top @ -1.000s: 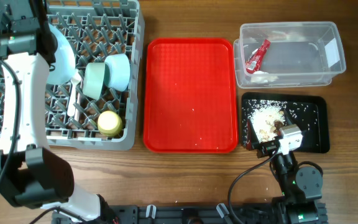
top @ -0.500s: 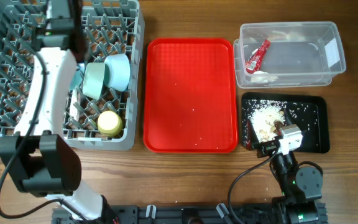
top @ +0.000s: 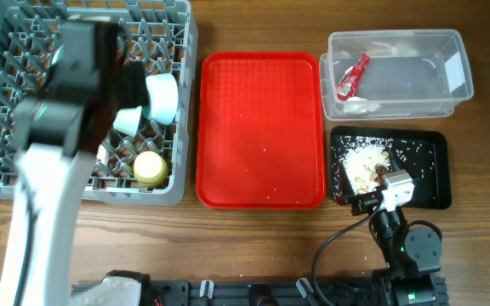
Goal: Sort waste into correct bins and load items into the dishwasher rack
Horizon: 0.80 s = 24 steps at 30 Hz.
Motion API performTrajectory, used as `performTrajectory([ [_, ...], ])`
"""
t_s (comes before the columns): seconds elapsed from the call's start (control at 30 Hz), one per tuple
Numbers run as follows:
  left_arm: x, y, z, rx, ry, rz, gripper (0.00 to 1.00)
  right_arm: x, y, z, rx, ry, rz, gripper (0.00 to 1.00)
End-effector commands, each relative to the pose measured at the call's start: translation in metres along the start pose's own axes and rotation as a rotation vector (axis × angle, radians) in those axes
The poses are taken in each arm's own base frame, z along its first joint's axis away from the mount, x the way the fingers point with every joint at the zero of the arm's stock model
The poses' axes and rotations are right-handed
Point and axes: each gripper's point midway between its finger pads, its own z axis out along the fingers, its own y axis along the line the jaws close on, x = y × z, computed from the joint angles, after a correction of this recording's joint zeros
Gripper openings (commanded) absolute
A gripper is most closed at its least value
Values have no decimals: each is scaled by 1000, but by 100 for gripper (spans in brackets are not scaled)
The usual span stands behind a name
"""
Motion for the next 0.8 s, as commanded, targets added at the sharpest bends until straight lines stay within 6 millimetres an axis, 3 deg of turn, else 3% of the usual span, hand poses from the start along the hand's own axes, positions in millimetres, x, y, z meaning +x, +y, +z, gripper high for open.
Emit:
performTrajectory([
  [0.0, 19, -14, -71, 254, -52, -88, 100, -3, -1, -1, 1, -14, -7, 100],
  [0.2, 43, -10, -137, 398, -148, -101, 100, -3, -1, -1, 1, -14, -6, 100],
  [0.27, 45, -5, -147, 403, -181, -106, 100, -3, -1, -1, 1, -14, -7, 100],
  [0.33, 63, 1, -156, 398, -160, -101, 100, -3, -1, -1, 1, -14, -6, 100],
  [0.43, 87, 5, -161, 391, -106, -88, 100, -3, -1, -1, 1, -14, -6, 100],
  [0.6, 52, 2, -175, 457, -390, -136, 100, -3, -1, -1, 1, -14, -6, 100],
  [0.7, 58, -14, -172, 557, -506, -136, 100, -3, -1, -1, 1, -14, -6, 100],
  [0.77, 70, -21, -156, 600, -550, -193, 100, -3, -1, -1, 1, -14, -7, 100],
])
